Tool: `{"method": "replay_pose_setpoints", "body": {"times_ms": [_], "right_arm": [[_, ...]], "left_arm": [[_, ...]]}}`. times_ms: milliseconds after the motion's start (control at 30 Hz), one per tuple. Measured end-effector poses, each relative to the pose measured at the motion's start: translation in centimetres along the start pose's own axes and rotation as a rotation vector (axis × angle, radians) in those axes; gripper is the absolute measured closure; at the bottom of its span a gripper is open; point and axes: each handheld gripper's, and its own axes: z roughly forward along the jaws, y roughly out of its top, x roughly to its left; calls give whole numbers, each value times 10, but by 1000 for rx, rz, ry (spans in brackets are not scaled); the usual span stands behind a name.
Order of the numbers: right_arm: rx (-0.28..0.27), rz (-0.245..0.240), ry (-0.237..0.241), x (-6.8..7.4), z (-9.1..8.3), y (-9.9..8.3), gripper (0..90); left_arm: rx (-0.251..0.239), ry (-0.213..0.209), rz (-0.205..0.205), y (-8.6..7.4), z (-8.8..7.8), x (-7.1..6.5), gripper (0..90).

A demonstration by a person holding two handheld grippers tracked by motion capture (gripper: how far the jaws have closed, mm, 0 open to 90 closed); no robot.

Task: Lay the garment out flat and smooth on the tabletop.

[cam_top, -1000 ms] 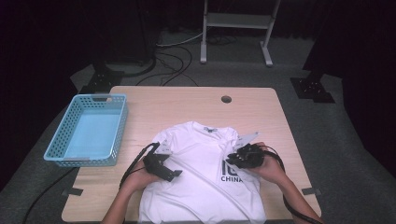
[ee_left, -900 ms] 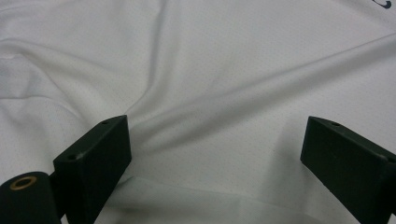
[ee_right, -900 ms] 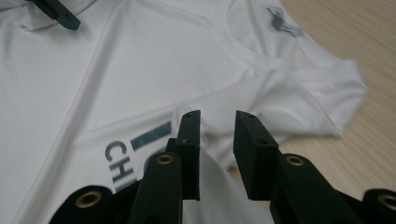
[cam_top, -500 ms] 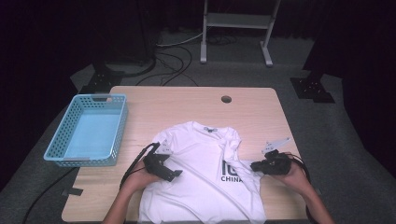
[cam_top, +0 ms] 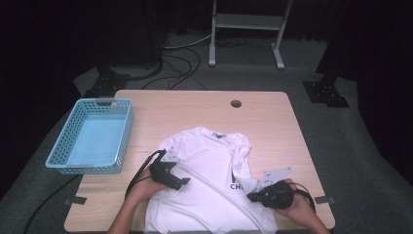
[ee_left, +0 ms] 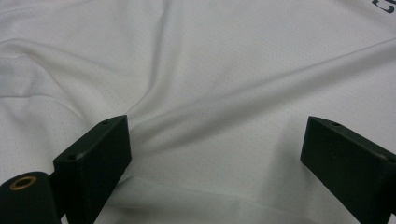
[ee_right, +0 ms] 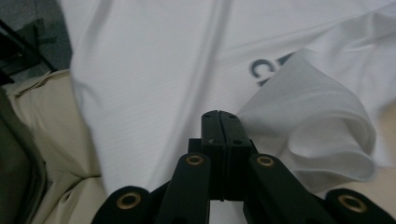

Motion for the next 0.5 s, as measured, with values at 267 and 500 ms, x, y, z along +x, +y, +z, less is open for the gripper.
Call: {"method": "replay_pose_setpoints", "body": {"times_ms": [267,500], "right_arm": [[-77,-32,-9,7,-13,24,800],[-67,31,-134,-36,-15,26,789]], "left_arm": [[-8,-8,-4,-1,0,1,75],[-7,-11,-2,-1,-1,1,75]]}}
